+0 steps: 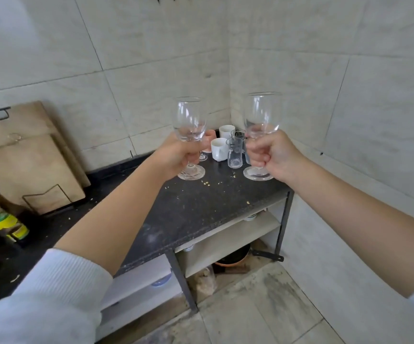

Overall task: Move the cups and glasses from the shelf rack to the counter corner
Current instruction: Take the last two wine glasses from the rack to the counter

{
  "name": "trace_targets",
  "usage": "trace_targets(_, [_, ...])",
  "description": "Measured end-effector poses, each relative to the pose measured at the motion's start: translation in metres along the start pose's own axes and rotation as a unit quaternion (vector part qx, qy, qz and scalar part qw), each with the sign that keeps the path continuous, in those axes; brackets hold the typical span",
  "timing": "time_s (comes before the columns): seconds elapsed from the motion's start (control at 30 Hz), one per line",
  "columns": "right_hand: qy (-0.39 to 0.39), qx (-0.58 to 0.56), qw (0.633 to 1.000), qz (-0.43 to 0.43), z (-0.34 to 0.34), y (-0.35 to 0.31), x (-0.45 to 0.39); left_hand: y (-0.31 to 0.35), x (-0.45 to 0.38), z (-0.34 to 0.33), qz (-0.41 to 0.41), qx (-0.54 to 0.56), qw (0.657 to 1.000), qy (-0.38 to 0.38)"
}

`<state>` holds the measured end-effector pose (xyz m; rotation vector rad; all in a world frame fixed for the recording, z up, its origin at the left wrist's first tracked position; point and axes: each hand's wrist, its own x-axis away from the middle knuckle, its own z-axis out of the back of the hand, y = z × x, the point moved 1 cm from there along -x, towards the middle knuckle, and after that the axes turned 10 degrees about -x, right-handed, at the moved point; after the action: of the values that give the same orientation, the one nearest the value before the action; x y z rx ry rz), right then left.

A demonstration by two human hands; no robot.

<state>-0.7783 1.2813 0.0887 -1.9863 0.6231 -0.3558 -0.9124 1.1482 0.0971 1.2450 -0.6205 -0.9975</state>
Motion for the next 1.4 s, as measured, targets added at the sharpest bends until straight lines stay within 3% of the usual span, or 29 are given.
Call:
trace_targets(0.1, [-0.055, 0.001, 0.998, 0.004, 0.024, 0.008, -0.049, -0.016, -0.042, 0.005, 0.001, 0.022, 1.000, -0.010])
trace_targets(0.2, [-0.101, 0.009, 0.995, -0.016, 0.037, 0.018, -0.096, -0.040, -0.080, 0.017, 0.053, 0.036, 0.997, 0.032])
trace_targets(0.33, [-0.033, -0.019, 0.998, -0.048, 0.048, 0.039, -0.163, -0.079, -0.126, 0.037, 0.083, -0.020, 0.994, 0.061])
trace_targets(0.47, [-0.028, 0.001, 0.998, -0.060, 0.052, 0.063, -0.224, -0.124, -0.178, 0.066, 0.126, -0.006, 0.988, 0.091])
trace_targets(0.63, [-0.044, 0.045, 0.997, -0.046, 0.062, 0.094, -0.298, -0.173, -0.233, 0.096, 0.214, 0.017, 0.975, 0.052])
trace_targets(0.73, [0.006, 0.134, 0.990, -0.038, 0.068, 0.117, -0.343, -0.205, -0.264, 0.114, 0.249, -0.036, 0.967, 0.029])
trace_targets(0.87, [0.055, 0.272, 0.959, -0.059, 0.079, 0.152, -0.379, -0.241, -0.294, 0.120, 0.262, -0.122, 0.957, 0.033])
trace_targets(1.1, [0.029, 0.462, 0.884, -0.069, 0.101, 0.201, -0.425, -0.292, -0.334, 0.120, 0.262, -0.313, 0.911, 0.061])
trace_targets(1.4, [-0.045, 0.495, 0.860, -0.120, 0.113, 0.222, -0.446, -0.317, -0.344, 0.123, 0.334, -0.309, 0.887, 0.076])
